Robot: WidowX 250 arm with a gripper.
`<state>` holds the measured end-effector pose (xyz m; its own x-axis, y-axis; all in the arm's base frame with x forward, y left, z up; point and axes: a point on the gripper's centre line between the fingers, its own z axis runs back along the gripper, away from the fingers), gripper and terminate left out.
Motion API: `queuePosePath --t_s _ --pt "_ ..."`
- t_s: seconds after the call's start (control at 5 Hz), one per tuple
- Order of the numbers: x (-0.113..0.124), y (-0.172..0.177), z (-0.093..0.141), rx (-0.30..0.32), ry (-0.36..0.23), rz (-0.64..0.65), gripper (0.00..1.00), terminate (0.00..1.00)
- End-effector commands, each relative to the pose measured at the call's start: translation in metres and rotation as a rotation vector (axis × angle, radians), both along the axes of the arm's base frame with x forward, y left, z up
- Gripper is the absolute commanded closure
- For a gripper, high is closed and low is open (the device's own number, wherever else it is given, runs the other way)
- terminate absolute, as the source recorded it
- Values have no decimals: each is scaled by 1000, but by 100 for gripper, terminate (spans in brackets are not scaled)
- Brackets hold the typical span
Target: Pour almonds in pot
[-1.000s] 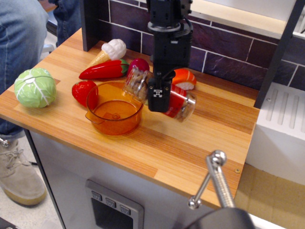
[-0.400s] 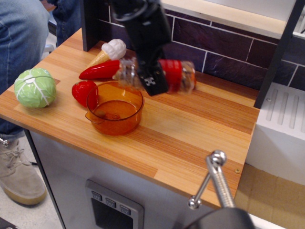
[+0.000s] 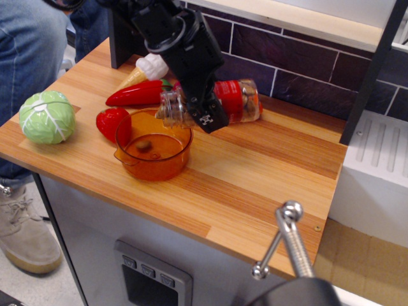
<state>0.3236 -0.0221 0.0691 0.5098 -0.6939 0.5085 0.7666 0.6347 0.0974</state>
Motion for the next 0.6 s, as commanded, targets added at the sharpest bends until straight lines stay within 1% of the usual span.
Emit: queuePosePath --t_s 0.0,0.2,0.4 --pt "6 -2 11 -84 -133 98 100 0" --pt "9 -2 12 -101 -180 141 100 0" --pt "11 -1 22 -128 -217 172 100 0"
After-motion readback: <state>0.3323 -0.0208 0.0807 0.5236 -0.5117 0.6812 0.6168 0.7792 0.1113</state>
